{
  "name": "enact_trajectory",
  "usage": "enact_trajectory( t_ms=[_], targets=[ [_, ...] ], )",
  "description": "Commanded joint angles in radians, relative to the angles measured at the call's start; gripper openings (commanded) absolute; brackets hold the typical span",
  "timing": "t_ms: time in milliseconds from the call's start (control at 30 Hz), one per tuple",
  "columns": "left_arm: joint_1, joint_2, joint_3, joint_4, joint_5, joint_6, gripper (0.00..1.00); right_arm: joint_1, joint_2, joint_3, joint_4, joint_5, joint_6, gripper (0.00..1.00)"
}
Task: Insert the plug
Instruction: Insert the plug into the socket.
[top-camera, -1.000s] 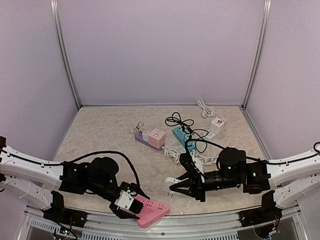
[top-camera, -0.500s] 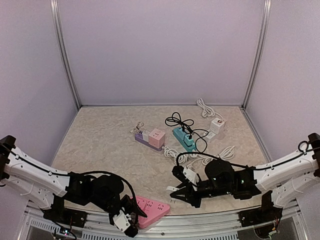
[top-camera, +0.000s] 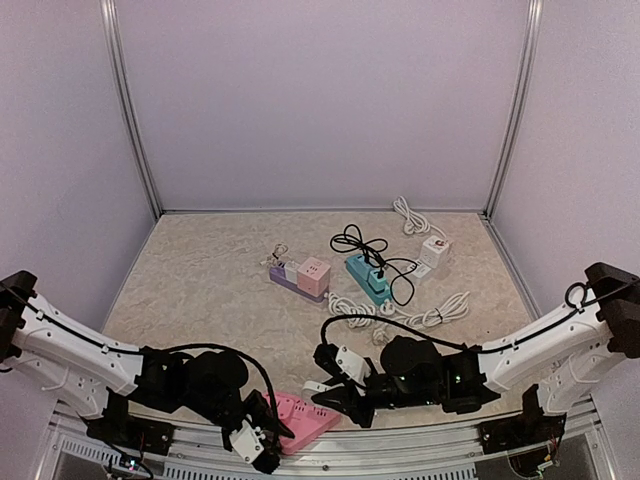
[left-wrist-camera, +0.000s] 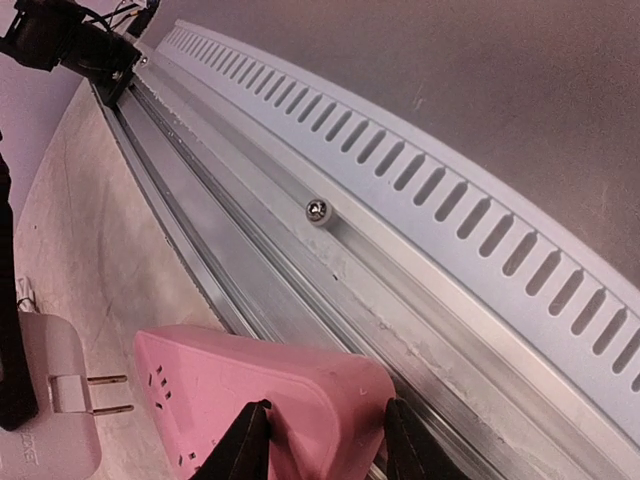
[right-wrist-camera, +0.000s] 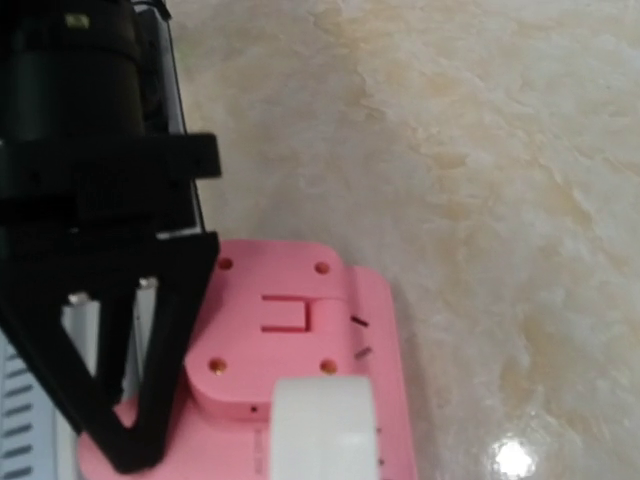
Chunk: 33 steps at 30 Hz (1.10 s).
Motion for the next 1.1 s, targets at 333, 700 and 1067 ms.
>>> enact_trajectory(
  t_ms=[333, 700, 1067],
  targets=[
    [0.003, 0.020, -0.027, 0.003, 0.026, -0.023, 0.37, 0.020, -0.013, 0.028, -0.068, 0.066, -0.097, 0.00],
    [0.006, 0.023, -0.022, 0.006, 0.025, -0.035, 0.37, 0.034, 0.038, 0.019, -0.043, 0.077, -0.087, 0.00],
    [0.009, 0.022, -0.025, 0.010, 0.026, -0.042, 0.37, 0.040, 0.075, 0.028, -0.050, 0.069, -0.093, 0.00]
  ],
)
